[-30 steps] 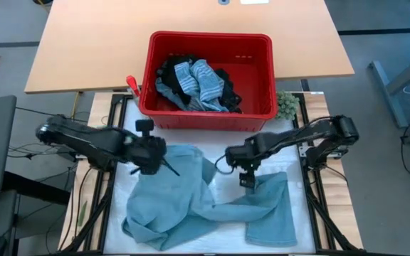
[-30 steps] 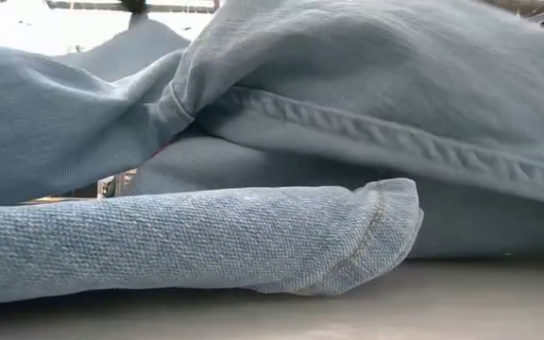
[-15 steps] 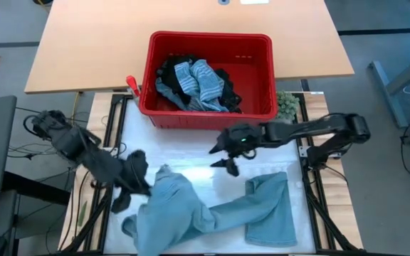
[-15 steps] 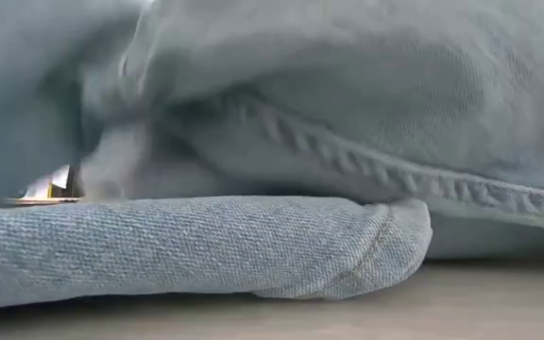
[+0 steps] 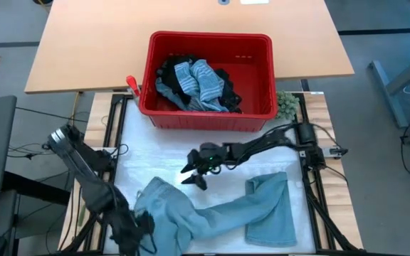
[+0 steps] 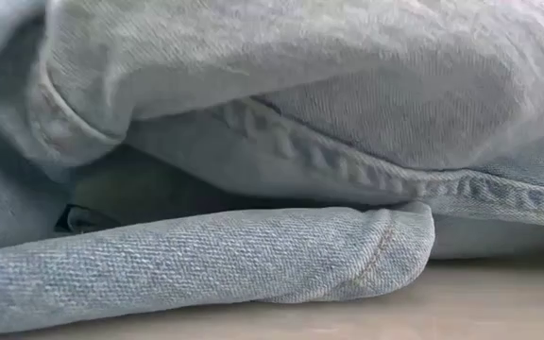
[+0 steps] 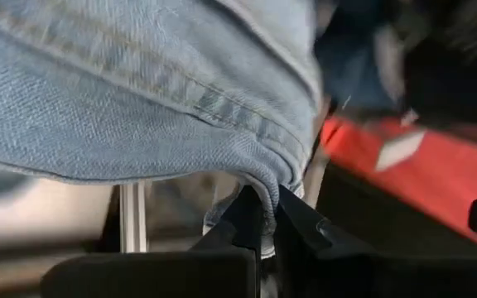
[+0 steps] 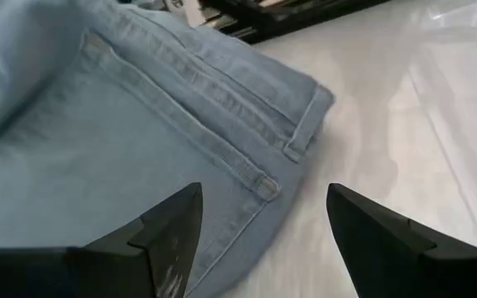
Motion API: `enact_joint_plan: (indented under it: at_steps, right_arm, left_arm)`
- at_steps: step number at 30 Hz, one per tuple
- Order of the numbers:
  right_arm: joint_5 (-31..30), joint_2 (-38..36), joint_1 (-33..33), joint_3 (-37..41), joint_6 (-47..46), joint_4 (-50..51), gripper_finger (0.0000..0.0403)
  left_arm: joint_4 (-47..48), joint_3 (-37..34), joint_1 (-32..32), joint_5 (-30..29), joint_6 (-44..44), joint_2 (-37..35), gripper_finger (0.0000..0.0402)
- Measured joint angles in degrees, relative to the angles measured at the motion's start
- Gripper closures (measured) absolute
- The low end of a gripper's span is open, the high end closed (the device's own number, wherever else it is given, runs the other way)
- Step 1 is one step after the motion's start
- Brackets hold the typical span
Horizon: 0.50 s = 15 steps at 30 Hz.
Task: Fold Laundry from Bin
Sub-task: Fold the light blue pants
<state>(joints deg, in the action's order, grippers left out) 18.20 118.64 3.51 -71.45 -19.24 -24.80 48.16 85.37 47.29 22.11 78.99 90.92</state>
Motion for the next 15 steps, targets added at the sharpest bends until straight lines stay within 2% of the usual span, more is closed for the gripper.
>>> enact_joint_plan:
  at_steps: [3, 8, 12, 15]
  right_arm:
    - [2.05, 5.4, 1.16, -5.19, 0.1, 0.27, 0.0117]
    - [7.6, 12.19, 2.26, -15.12, -0.86, 1.65, 0.0117]
    - [7.29, 16.92, 2.8, -22.47, 0.91, 5.45, 0.0117]
    - [4.7, 19.77, 3.21, -27.46, 3.6, 9.95, 0.0117]
  left_arm:
    - [0.18, -0.1, 1.39, 4.6, 2.69, 2.91, 0.0401]
    - [0.04, -0.1, 3.15, 5.12, 4.81, 4.96, 0.0401]
    - [-0.16, -0.05, 3.74, 4.77, 7.02, 4.85, 0.0401]
    - [-0.12, -0.05, 4.12, 4.6, 6.91, 4.85, 0.0401]
